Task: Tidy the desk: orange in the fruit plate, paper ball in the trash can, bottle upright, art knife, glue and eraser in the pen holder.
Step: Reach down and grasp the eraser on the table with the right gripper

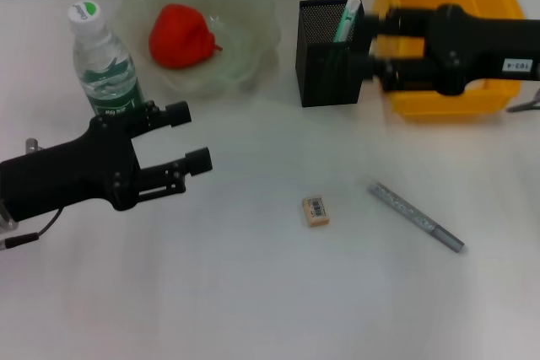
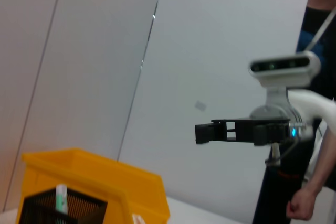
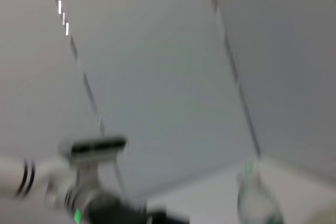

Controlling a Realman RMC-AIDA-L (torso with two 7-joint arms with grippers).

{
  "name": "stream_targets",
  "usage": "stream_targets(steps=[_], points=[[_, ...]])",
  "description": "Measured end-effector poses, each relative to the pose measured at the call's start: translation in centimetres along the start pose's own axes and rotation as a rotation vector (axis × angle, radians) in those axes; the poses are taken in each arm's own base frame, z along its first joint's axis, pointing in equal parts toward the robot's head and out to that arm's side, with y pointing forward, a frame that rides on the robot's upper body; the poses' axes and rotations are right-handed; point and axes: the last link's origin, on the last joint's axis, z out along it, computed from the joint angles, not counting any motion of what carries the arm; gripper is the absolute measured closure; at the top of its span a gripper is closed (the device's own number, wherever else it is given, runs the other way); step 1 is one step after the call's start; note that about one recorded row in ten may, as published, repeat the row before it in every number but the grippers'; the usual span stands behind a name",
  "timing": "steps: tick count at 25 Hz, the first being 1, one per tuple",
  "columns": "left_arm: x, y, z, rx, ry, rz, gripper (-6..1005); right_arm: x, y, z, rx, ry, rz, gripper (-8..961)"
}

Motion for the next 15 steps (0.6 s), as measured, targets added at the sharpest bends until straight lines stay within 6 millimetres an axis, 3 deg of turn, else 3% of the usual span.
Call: stream_targets(steps=[7, 15], points=[[-0.4, -0.1, -0.1, -0.023, -0.066, -0.003, 212, -0.9, -0.7, 1.1, -0.011, 0.331, 0.030, 224], [-0.9, 0.0, 0.1, -0.042, -0.114, -0.010, 212, -1.0, -0.8, 5.6, -0.032, 0.673, -0.067, 226]])
